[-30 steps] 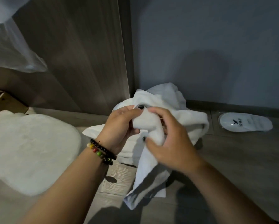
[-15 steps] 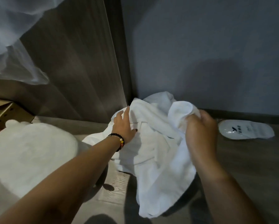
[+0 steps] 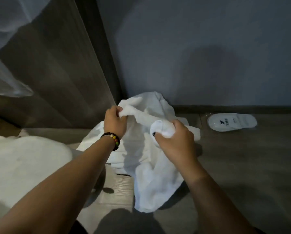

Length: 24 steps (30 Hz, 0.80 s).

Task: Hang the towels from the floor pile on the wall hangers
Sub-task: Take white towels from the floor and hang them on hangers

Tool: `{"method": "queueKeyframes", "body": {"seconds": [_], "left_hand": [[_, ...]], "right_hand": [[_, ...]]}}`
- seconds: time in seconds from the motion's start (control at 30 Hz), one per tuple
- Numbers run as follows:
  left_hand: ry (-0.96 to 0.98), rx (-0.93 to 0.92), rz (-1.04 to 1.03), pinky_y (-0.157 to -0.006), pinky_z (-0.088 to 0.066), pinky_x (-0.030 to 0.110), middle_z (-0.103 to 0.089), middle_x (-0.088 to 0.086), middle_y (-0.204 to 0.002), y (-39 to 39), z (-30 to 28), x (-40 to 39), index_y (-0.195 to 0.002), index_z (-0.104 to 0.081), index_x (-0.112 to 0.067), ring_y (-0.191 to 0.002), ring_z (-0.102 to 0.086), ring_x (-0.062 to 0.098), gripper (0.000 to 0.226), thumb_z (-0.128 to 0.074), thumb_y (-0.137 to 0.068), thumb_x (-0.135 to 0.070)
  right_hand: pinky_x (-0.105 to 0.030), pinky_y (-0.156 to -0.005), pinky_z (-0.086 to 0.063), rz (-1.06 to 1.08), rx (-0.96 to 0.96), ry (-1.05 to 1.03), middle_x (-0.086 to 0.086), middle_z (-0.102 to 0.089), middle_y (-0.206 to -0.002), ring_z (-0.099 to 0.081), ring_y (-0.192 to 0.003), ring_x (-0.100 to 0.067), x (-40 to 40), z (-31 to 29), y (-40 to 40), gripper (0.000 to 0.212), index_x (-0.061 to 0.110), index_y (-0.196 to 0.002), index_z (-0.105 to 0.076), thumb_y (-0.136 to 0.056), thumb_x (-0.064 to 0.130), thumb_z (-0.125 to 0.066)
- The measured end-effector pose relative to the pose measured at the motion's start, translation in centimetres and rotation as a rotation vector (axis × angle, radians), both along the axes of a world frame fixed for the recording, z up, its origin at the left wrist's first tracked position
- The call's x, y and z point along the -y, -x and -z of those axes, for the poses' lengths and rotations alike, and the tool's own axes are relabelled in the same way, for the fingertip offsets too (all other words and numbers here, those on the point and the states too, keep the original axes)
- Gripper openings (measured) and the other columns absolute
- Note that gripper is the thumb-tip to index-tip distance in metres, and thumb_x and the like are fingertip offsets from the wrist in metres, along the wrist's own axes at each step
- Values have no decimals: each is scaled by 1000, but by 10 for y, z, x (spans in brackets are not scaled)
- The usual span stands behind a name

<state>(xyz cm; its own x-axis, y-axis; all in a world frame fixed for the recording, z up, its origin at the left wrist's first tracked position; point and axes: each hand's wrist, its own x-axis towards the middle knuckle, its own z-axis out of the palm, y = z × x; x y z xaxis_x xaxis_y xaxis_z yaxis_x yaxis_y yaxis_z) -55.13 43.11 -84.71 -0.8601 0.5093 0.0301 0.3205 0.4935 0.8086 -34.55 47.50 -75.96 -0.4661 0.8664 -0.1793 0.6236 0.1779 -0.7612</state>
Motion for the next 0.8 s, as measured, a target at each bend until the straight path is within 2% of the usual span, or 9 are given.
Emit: {"method": "queueKeyframes", "body": {"seconds": [0.03, 0.1, 0.2, 0.27, 0.37, 0.47, 0.6, 0.7, 0.8], "left_hand": [[-65, 54, 25, -69, -42, 25, -58, -1, -86, -6, -24, 7, -85, -55, -16, -77, -53, 15, 8, -62, -88, -15], [-162, 134, 71, -62, -39, 19, -54, -8, -74, -17, -73, 16, -78, -53, -21, -65, -48, 4, 17, -62, -89, -11], [-258, 225, 104, -65, -42, 17, -54, -7, -74, -37, -145, 22, -85, -57, -13, -64, -48, 1, 7, -60, -90, -10], [-301, 255, 129, -66, -43, 16, -55, -7, -75, -51, -196, 23, -90, -58, -5, -65, -49, -1, 5, -59, -91, -10], [-271, 201, 253, -62, -41, 18, -54, -8, -69, -67, -272, 28, -80, -56, -11, -63, -48, 3, 11, -64, -87, -8], [-203, 108, 386, -59, -43, 19, -57, -9, -67, -79, -344, 32, -75, -57, -20, -61, -51, 4, 17, -70, -81, -12], [-167, 52, 455, -56, -41, 13, -59, -10, -62, -91, -428, 39, -72, -61, -19, -58, -53, 3, 15, -75, -76, -14], [-211, 43, 432, -57, -43, 18, -60, -8, -62, -94, -482, 52, -70, -61, -20, -57, -53, 4, 19, -79, -74, -22], [-203, 31, 429, -58, -43, 15, -61, -8, -65, -103, -530, 72, -77, -60, -23, -60, -56, 4, 20, -80, -73, -18]], "right_hand": [[-8, -57, -28, -12, 37, -2, 11, -50, -94, -46, -85, -6, 2, -7, -2, 37, 21, -114, -54, -85, 40, -67], [-9, -60, -33, -9, 19, -8, 6, -56, -99, -52, -89, -8, 5, -26, -6, 39, 19, -115, -55, -83, 37, -71], [-19, -77, -49, -29, -72, 49, 2, -58, -113, -57, -100, -14, 10, -76, -6, 58, 23, -127, -48, -78, 35, -77], [-24, -86, -48, -76, -95, 58, 1, -53, -129, -54, -109, -14, 15, -118, -4, 77, 27, -142, -33, -79, 34, -76], [-9, -76, -40, -90, -112, 52, 8, -48, -128, -47, -104, -5, 17, -179, -3, 87, 31, -151, -16, -85, 23, -72], [1, -69, -36, -81, -108, 44, 17, -45, -119, -45, -103, 1, 17, -235, -5, 78, 33, -151, -22, -88, 13, -64], [-12, -70, -37, 14, -86, -20, 5, -66, -105, -60, -102, -15, 15, -312, -9, 31, 21, -120, -62, -91, 12, -54], [-18, -61, -28, 53, -63, -56, 2, -63, -91, -54, -84, -15, 13, -379, -14, 16, 15, -105, -65, -94, 16, -54], [-20, -59, -25, 49, -50, -128, 5, -56, -83, -47, -76, -14, 14, -446, -21, 13, 12, -100, -64, -92, 12, -54]]}}
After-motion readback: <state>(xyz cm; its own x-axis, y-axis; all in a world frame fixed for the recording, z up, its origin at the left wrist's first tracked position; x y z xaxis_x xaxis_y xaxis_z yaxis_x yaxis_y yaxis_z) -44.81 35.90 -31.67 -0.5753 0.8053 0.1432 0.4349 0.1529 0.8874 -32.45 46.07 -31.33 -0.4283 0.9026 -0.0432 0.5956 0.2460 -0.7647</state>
